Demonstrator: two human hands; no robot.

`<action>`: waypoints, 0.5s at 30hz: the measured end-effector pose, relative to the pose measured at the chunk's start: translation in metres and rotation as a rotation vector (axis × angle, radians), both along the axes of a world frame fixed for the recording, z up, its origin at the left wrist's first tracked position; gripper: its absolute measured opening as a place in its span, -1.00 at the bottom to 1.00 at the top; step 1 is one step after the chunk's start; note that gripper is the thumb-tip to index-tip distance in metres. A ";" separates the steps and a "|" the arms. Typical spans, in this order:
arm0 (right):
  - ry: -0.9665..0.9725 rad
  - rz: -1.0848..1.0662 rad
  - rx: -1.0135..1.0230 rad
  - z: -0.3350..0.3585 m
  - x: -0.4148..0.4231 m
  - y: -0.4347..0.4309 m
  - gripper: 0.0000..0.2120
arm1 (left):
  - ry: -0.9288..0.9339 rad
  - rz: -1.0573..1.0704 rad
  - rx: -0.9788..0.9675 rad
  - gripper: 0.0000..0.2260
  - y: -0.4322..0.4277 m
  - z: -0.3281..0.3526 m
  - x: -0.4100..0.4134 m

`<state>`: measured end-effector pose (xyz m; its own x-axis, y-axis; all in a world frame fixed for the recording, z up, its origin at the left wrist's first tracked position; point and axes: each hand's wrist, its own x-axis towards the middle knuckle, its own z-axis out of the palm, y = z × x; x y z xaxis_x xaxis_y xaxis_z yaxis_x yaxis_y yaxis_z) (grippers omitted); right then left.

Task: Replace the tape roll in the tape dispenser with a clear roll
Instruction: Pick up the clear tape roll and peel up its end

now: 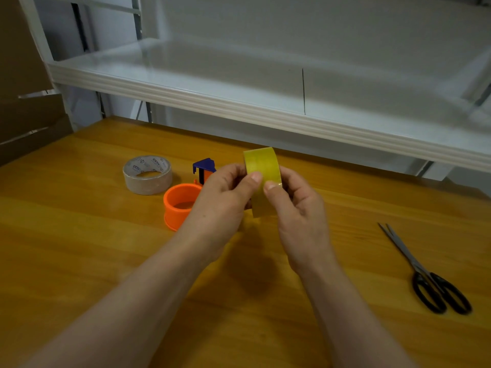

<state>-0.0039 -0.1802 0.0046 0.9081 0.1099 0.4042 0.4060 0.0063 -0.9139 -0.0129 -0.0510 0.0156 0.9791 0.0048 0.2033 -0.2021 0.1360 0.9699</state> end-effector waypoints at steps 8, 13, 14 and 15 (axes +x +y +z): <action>0.055 -0.046 0.089 -0.001 0.005 -0.003 -0.77 | -0.032 -0.045 0.098 -0.75 -0.008 -0.003 -0.005; 0.048 -0.036 0.073 0.001 0.004 -0.002 -0.76 | -0.004 -0.010 0.003 -0.79 -0.009 -0.003 -0.003; 0.045 -0.034 0.062 0.001 0.004 -0.001 -0.76 | 0.009 -0.008 -0.019 -0.79 -0.009 -0.003 -0.003; 0.043 -0.029 0.052 0.001 0.003 -0.001 -0.76 | 0.025 -0.007 -0.040 -0.80 -0.009 -0.003 -0.004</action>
<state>-0.0005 -0.1816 0.0055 0.9271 0.0635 0.3694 0.3673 0.0432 -0.9291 -0.0165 -0.0601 0.0124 0.9839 0.0058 0.1788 -0.1770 0.1762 0.9683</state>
